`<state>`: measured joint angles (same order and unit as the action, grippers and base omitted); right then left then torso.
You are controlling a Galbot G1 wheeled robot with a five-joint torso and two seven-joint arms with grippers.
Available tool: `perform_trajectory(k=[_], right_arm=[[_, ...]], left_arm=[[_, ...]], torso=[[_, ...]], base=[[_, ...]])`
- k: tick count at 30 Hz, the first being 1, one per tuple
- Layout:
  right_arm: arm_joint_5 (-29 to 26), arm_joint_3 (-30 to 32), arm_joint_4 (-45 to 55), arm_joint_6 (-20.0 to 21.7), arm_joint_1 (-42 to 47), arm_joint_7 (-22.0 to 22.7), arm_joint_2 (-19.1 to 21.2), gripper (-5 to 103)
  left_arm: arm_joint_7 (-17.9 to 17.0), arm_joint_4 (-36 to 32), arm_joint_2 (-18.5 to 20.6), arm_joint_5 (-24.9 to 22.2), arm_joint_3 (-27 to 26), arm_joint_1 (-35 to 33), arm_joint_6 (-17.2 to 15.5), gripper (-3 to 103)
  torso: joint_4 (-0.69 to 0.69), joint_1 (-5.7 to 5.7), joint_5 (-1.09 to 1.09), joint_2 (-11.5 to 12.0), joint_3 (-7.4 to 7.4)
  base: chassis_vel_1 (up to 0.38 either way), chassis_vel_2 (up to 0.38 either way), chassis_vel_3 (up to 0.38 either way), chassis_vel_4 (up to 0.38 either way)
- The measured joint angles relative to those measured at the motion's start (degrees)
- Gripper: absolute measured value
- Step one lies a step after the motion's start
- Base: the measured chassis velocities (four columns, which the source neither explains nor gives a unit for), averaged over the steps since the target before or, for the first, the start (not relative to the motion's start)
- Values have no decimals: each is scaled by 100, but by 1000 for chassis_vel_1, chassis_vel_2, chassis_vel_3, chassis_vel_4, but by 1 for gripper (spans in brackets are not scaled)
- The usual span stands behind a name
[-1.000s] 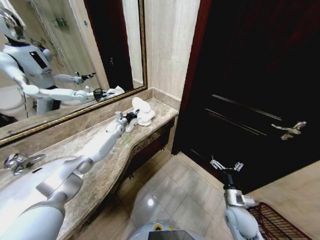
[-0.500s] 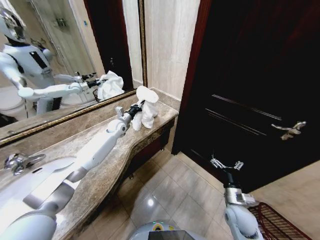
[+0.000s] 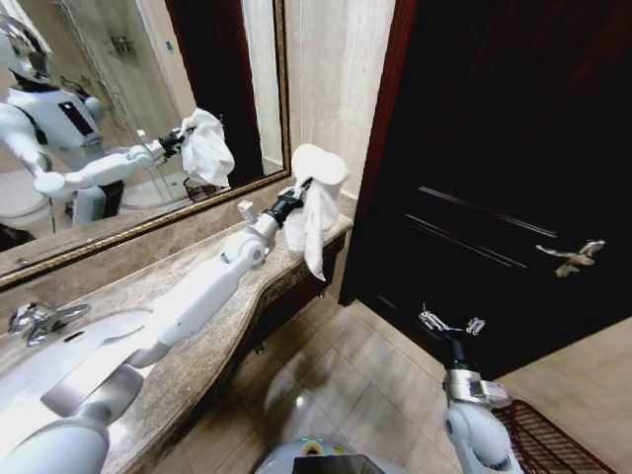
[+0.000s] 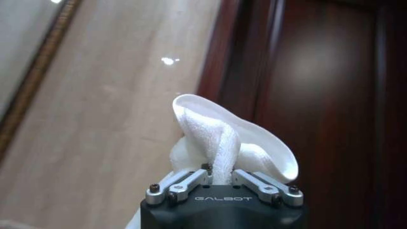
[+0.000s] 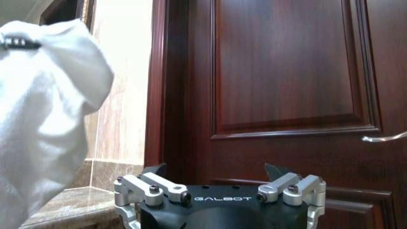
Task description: Discard the used towel into the hamper.
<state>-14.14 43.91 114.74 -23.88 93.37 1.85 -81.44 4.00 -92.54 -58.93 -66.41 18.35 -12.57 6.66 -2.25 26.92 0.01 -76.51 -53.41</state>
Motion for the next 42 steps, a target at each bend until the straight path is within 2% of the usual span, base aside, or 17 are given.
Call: perform_trajectory(k=[6, 22, 27, 32, 38, 42], right_arm=[[-5, 48, 27, -23, 43, -11, -37, 100], [-24, 89, 51, -28, 73, -2, -81, 100], [94, 106, -43, -299, 54, -62, -110, 100], [117, 101, -76, -380, 32, -70, -120, 100], [117, 88, -107, -390, 19, -65, -138, 100], [111, 87, -117, -390, 19, -56, -140, 100]], left_arm=[[-31, -347, -29, -139, 183, 92, -9, 2], [-22, -223, -77, -60, 394, 66, -12, 2], [-5, -197, -90, -18, 408, 65, -12, 2], [-17, -211, -100, 4, 426, 48, -14, 2], [-259, -230, -172, 243, 481, 53, -113, 2], [-342, -233, -211, 203, 487, 57, -110, 2]], torso=[[1, 0, 0, 0, 0], [0, 1, -2, 0, 0], [1, -1, -1, 0, 0], [5, 0, 2, 0, 0], [-1, 0, -5, 0, 0], [-3, 0, -4, 0, 0]], base=[[0, 0, 0, 0], [-20, -33, 30, 33], [-157, -190, 154, 184], [-120, -161, 118, 75], [-1, 6, 0, -8], [31, 38, -7, -18]])
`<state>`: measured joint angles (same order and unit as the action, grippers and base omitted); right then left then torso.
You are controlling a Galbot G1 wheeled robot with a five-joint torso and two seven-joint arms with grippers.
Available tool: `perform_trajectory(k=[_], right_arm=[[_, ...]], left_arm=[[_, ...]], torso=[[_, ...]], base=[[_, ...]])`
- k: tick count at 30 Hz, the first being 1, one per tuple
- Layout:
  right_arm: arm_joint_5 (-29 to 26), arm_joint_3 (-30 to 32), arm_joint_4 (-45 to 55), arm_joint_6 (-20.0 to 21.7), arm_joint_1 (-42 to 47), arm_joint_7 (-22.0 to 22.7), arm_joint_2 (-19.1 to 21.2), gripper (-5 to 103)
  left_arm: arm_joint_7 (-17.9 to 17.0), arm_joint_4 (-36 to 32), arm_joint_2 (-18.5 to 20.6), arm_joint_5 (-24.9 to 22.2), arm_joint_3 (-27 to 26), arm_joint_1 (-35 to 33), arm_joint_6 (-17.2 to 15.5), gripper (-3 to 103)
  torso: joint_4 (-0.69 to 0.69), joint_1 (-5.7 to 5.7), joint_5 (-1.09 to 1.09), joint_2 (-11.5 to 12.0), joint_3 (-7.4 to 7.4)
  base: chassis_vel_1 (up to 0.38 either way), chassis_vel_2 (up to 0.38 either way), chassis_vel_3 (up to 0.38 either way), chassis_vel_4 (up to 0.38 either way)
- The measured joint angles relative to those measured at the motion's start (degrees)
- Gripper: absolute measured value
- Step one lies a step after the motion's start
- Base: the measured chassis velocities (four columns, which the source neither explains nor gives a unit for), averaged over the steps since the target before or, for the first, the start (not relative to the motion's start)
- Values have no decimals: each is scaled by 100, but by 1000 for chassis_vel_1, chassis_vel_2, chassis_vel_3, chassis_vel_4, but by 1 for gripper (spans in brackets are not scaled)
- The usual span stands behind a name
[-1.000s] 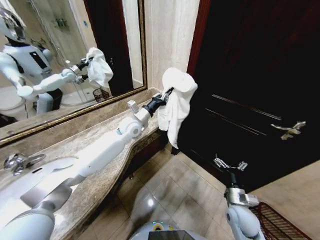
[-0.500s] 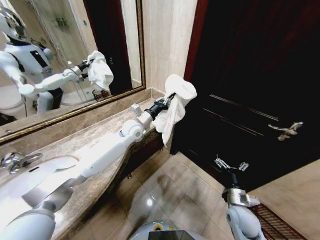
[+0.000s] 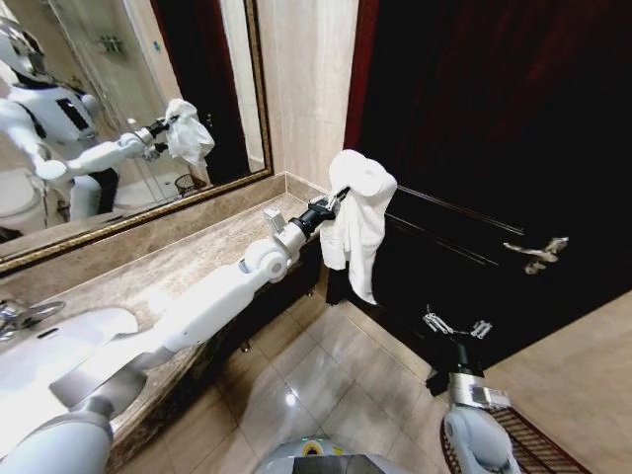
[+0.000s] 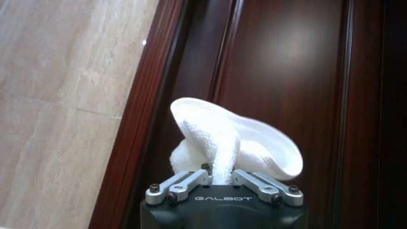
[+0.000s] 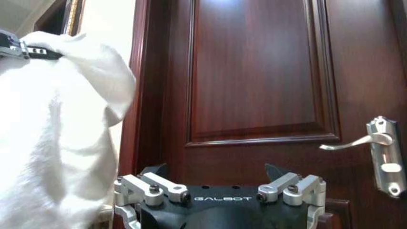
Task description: Discard the used towel into the hamper.
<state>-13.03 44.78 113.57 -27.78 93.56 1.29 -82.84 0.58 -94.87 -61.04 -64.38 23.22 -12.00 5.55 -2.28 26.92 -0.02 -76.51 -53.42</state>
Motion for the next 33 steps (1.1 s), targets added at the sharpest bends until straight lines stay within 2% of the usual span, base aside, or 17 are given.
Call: perform_trajectory(k=[6, 17, 33], right_arm=[[-8, 1, -4, 4, -10, 13, 4, 100], [-4, -29, 2, 2, -8, 12, -23, 100], [7, -32, 9, 2, -9, 14, -15, 100]], left_arm=[[-15, 29, -9, 1, 5, 6, 95, 2], [142, 31, 69, 100, 21, 13, 117, 2], [184, 28, 81, 106, 100, 40, 132, 2]], torso=[[5, 0, 2, 0, 0], [2, 0, 2, 0, 0], [2, 0, 2, 0, 0]], base=[[0, 0, 0, 0], [0, 0, 0, 0], [-70, -68, -68, -71]])
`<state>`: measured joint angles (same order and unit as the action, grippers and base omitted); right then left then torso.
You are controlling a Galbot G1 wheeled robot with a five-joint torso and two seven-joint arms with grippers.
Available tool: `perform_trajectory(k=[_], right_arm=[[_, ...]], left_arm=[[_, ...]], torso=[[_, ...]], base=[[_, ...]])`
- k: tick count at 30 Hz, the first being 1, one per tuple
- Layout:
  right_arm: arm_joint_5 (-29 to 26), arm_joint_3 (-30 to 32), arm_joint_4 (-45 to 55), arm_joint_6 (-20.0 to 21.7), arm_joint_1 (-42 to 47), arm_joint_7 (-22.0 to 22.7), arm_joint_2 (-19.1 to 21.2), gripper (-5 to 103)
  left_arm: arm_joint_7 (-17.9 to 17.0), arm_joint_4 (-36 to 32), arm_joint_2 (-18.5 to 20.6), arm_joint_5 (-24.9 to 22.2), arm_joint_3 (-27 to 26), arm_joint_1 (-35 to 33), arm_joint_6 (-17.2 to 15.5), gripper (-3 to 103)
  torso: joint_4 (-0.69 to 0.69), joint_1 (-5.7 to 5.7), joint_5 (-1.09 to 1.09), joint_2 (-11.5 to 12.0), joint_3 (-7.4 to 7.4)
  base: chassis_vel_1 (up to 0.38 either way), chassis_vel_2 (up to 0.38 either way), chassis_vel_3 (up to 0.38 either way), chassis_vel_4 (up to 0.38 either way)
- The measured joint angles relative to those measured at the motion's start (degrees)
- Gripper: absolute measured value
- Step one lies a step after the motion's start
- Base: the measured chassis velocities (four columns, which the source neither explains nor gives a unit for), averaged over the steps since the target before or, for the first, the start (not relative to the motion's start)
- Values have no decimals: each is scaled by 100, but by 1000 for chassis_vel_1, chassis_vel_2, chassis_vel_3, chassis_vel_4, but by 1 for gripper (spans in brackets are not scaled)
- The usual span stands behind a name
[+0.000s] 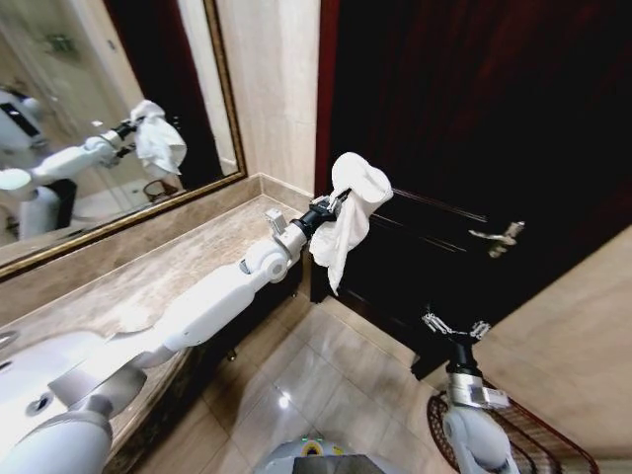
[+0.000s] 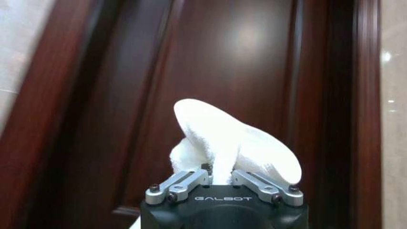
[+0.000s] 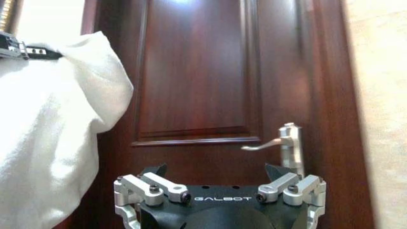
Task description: Discard the used towel into the hamper.
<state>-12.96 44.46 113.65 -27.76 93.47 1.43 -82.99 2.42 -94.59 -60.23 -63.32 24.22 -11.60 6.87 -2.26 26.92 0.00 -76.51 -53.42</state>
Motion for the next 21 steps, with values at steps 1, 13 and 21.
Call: perform_trajectory(k=[1, 13, 21], right_arm=[[0, 0, -4, 0, -3, 0, 0, 100], [-7, 28, -98, 3, -51, 23, 5, 100], [7, 12, -114, 19, -84, 24, -12, 100]], left_arm=[[9, -4, 2, -2, 7, 5, 0, 2], [703, -363, 174, 38, 31, -85, 413, 2], [809, -475, 221, 160, 51, -115, 458, 2]], torso=[[0, 0, 0, 0, 0], [1, 0, 0, 0, 0], [1, 0, 0, 0, 0]], base=[[-95, -113, -111, -93], [-128, -125, -123, -118], [-119, -124, -132, -125]])
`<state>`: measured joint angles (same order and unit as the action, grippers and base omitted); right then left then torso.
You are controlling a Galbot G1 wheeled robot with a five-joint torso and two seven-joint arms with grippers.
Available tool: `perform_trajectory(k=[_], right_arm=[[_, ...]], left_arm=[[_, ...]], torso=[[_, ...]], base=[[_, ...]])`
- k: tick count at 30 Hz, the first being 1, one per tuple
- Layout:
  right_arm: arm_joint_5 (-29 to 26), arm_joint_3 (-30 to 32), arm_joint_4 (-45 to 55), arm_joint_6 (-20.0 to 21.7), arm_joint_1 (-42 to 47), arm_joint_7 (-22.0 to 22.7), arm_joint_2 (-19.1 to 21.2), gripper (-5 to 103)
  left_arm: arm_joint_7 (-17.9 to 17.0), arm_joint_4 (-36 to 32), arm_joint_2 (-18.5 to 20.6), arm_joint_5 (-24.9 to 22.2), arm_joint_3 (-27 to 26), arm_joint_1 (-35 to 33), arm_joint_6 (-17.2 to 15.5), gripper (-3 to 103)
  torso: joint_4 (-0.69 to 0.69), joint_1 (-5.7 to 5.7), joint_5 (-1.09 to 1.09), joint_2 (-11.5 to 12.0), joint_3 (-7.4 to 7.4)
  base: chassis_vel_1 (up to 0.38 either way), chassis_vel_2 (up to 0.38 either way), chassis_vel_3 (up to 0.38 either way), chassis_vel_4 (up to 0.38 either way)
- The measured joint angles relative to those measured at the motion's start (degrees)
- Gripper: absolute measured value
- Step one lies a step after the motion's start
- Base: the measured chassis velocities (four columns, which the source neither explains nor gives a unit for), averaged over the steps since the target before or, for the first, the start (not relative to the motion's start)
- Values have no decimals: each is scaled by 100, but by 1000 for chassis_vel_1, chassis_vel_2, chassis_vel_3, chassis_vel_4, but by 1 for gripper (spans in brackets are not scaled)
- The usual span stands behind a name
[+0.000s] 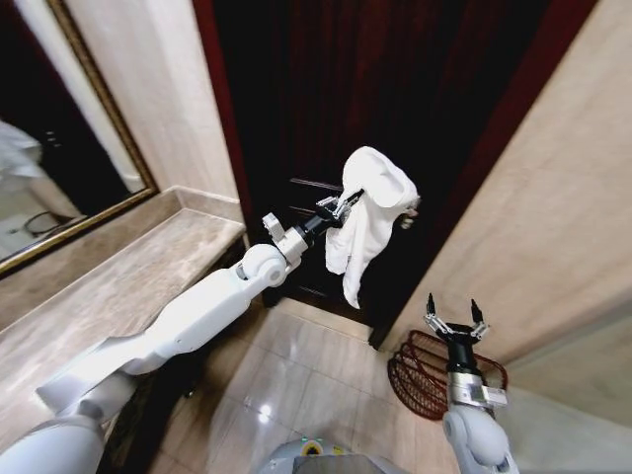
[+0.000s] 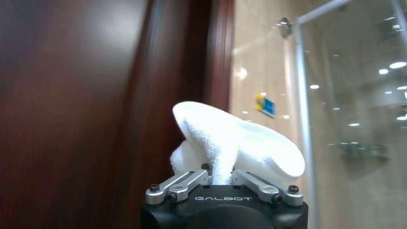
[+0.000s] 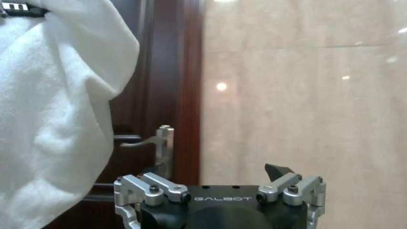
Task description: Discard the used towel into the hamper.
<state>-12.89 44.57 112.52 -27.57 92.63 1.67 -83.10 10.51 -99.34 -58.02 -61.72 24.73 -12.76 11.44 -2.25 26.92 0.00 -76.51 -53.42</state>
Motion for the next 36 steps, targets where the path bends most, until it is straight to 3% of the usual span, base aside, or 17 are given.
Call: perform_trajectory(k=[21, 33, 36], right_arm=[[-8, 58, -51, -51, 47, 14, -36, 100], [1, 37, -74, -90, 76, 6, -44, 100], [-1, 38, -103, -96, 67, 6, -48, 100]], left_arm=[[52, 31, -139, 14, 254, 118, -18, 2], [-234, 680, -428, 31, 518, 200, -128, 2], [-243, 811, -489, 30, 638, 259, -134, 2]], torso=[[0, 0, 1, 0, 0], [3, 0, 1, 0, 0], [-3, 0, 1, 0, 0]], base=[[-125, -124, -127, -123], [-101, -96, -107, -102], [-18, -9, -5, -6]])
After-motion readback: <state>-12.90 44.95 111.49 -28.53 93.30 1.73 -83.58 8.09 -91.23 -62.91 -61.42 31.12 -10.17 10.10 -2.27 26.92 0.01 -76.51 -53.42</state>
